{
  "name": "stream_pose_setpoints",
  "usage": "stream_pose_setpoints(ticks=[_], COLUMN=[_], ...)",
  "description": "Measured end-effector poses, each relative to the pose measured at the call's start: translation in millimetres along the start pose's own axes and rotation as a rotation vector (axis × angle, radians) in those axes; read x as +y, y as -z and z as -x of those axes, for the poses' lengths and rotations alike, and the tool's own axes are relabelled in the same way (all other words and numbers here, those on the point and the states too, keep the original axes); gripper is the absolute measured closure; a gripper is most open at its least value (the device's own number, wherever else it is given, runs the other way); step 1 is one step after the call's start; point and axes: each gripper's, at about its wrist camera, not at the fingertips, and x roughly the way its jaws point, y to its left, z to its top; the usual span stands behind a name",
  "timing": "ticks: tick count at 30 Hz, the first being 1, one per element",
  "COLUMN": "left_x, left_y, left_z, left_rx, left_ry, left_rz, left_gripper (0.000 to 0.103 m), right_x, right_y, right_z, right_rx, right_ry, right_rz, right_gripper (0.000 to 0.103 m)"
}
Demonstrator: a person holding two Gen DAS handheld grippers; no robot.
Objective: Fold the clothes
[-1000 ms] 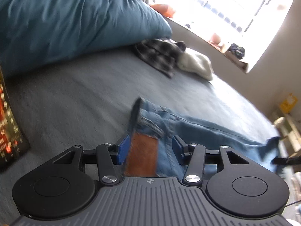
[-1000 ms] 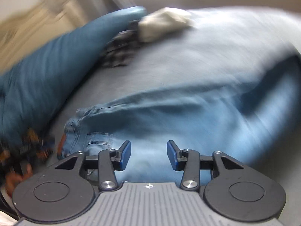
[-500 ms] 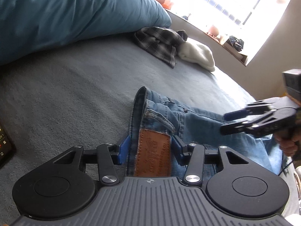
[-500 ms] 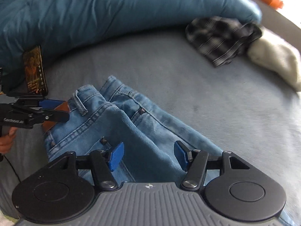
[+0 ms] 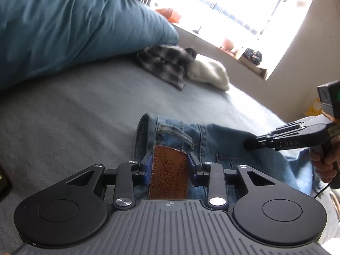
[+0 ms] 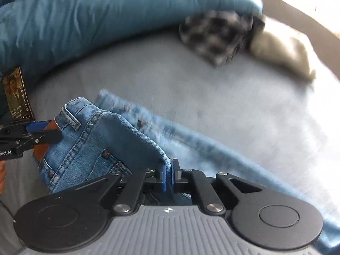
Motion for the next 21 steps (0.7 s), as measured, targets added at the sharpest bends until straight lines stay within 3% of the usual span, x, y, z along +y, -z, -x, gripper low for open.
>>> stream_pose_setpoints(ticks=[7,21], left_x=[3.1,16.2], left_y=[-12.0,-7.3], left_z=[-19.8,-45.4], left_rx=[0.021,0.081], left_ry=[-0.005,-0.052], left_rz=[0.025,0.021], left_gripper=[0.075,0.075], right_x=[1.9,-2.9], right_y=[-9.6,-10.5], right_z=[7.1,-36.9], right_rx=[-0.039,-0.008], right_ry=[0.087,0.107], right_rz=[0.085,0.083], right_gripper=[0.099,0.099])
